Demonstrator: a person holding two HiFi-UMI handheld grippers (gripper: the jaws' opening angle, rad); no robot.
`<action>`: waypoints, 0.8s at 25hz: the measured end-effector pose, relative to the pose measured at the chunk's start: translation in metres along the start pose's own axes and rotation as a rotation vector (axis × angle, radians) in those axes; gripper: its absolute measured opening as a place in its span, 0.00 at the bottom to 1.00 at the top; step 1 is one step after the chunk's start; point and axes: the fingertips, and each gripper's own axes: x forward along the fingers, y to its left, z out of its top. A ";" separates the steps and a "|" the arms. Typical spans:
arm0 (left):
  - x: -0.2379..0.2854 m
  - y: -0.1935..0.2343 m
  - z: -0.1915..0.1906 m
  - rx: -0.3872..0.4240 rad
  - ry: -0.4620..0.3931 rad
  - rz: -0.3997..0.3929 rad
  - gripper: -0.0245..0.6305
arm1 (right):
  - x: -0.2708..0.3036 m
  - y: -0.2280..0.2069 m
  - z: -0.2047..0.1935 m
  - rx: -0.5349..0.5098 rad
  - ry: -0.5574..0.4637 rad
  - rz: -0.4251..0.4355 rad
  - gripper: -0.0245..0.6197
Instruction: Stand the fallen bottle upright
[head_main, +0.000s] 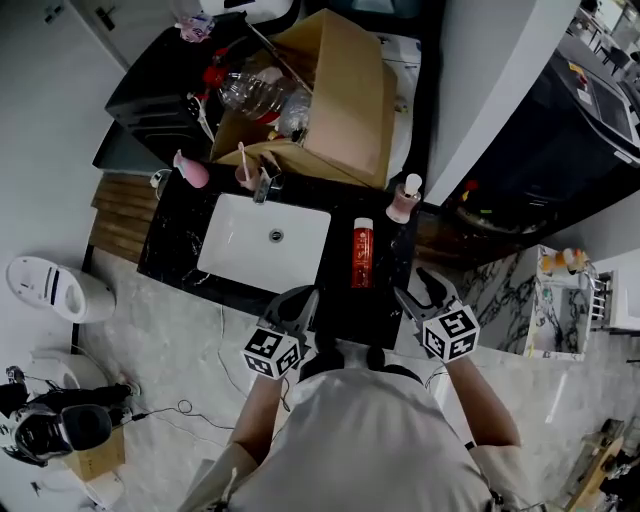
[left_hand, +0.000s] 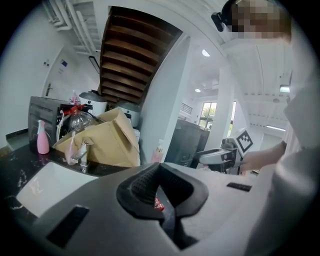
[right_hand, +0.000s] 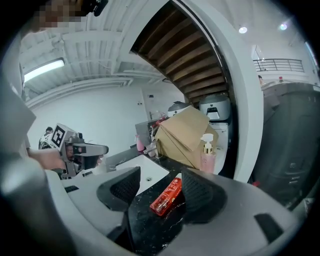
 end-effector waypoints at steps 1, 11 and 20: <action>0.003 0.003 0.000 0.001 0.006 -0.013 0.05 | 0.003 -0.001 -0.001 0.004 0.008 -0.009 0.44; 0.027 0.038 -0.014 -0.024 0.050 -0.109 0.05 | 0.058 -0.010 -0.009 0.024 0.102 -0.063 0.44; 0.042 0.070 -0.024 -0.026 0.091 -0.166 0.05 | 0.125 -0.019 -0.031 0.015 0.232 -0.090 0.45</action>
